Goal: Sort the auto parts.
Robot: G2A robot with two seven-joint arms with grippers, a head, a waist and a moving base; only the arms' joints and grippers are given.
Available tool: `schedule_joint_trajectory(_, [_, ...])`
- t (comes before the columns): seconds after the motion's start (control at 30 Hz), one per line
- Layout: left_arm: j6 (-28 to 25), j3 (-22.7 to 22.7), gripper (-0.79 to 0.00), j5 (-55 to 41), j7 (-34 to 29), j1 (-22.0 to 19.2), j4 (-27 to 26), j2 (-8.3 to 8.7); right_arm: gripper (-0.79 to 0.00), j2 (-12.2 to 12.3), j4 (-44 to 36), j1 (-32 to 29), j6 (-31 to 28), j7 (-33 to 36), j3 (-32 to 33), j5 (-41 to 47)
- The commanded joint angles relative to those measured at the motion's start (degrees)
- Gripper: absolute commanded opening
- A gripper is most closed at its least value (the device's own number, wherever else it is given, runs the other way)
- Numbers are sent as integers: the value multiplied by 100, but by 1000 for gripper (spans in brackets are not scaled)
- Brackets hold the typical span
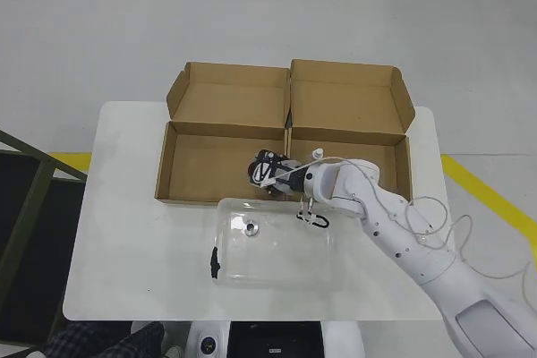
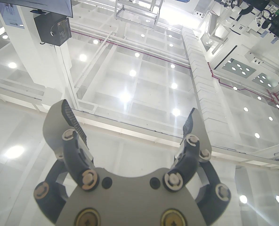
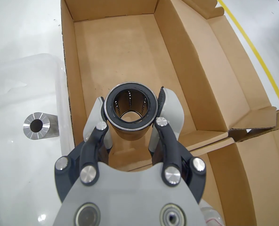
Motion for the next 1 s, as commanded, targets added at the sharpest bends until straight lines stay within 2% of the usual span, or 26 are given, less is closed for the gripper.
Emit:
schedule_joint_trajectory(0.0, [0,0,0,0,0,0,0,0,-773,-30,58,33,20,30,-36,-6])
schedule_joint_trajectory(0.13, [0,0,0,0,0,0,0,0,-680,-100,208,95,45,79,-107,-4])
schedule_joint_trajectory(0.37, [0,0,0,0,0,0,0,0,-613,-180,397,148,50,168,-142,-23])
schedule_joint_trajectory(0.6, [0,0,0,0,0,0,0,0,-496,-215,451,136,4,241,-93,-54])
schedule_joint_trajectory(0.97, [0,0,0,0,0,0,0,0,-425,-263,454,117,-95,337,-36,-127])
